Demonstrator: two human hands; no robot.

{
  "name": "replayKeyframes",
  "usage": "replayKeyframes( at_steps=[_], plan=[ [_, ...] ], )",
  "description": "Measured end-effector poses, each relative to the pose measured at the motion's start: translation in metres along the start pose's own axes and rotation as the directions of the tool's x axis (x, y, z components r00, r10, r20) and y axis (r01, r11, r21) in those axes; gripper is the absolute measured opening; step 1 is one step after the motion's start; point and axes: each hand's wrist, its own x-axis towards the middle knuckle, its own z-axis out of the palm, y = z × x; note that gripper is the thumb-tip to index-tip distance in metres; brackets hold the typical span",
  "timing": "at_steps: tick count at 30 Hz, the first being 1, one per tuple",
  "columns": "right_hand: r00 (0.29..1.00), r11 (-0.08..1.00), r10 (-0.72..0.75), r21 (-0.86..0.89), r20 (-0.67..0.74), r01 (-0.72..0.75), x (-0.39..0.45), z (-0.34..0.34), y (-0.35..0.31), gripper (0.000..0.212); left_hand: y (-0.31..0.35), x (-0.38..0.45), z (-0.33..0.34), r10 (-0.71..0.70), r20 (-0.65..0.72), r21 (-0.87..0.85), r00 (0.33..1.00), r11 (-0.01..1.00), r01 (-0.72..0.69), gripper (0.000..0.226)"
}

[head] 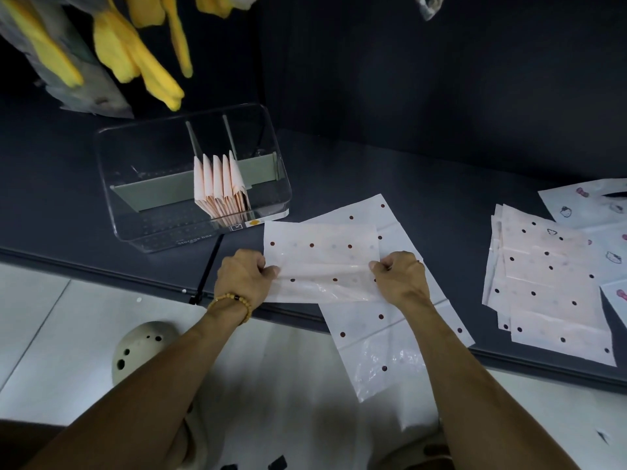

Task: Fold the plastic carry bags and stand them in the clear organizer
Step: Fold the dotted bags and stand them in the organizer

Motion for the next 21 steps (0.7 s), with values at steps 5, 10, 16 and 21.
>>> replayKeyframes(
  at_steps=[5,10,16,21],
  plan=[
    [0.999,0.999,0.024,-0.033,-0.038,-0.026,-0.001,0.003,-0.002,0.028,0.003,-0.01,0.0,0.061,-0.09,0.091,0.994,0.994,-0.053,0.03],
    [0.998,0.999,0.035,-0.033,-0.058,-0.037,-0.003,0.004,-0.005,0.028,0.0,-0.026,0.011,0.588,-0.174,0.382,0.79,0.779,-0.497,0.038],
    [0.994,0.999,-0.021,0.027,-0.109,0.024,-0.009,0.002,0.0,0.021,-0.019,-0.032,0.03,0.796,0.044,0.392,0.603,0.542,-0.744,0.048],
    [0.982,0.998,-0.057,0.016,-0.178,0.06,-0.018,0.004,0.001,0.021,-0.021,-0.031,0.026,0.773,0.108,0.351,0.625,0.559,-0.751,0.05]
  ],
)
